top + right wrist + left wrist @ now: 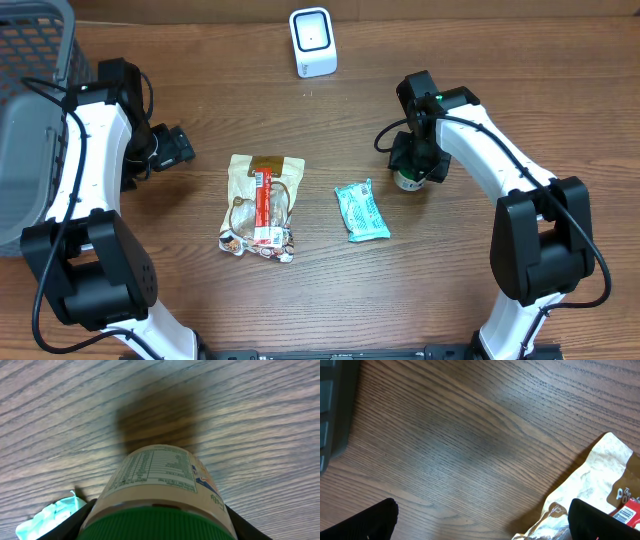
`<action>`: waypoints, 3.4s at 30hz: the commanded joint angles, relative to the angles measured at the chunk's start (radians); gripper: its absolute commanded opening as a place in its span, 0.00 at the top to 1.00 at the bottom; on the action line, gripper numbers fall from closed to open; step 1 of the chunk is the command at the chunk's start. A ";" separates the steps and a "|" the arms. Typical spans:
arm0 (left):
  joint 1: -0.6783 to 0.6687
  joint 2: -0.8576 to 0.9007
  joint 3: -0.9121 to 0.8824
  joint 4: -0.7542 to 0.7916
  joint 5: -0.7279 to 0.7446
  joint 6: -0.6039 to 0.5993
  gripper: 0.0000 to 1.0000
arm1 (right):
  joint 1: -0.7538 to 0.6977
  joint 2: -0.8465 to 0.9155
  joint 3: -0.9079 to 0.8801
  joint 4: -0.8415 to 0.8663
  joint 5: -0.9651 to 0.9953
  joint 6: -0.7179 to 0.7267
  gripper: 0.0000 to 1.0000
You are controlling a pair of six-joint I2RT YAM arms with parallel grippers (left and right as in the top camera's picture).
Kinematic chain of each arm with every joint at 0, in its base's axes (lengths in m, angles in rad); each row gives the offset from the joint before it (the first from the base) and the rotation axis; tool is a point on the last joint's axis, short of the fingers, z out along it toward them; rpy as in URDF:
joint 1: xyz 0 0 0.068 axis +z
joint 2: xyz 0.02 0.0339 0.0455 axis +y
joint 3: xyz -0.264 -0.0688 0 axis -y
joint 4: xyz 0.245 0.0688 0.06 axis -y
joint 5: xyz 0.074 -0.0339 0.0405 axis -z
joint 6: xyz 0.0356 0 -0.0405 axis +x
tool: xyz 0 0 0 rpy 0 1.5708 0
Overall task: Scan the item barcode
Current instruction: 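Lift the green-capped bottle with the right gripper, then tilt the bottle sideways with the right gripper toward the scanner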
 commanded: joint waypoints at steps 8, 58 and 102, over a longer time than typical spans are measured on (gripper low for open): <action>-0.003 -0.019 0.014 0.001 -0.009 0.004 0.00 | 0.003 -0.032 0.021 0.004 0.021 0.014 0.27; -0.003 -0.019 0.014 0.001 -0.009 0.004 0.00 | 0.002 0.091 0.062 -0.018 0.036 0.013 0.19; -0.003 -0.019 0.014 0.001 -0.009 0.004 0.00 | -0.088 -0.084 0.075 -0.123 -1.067 0.171 0.73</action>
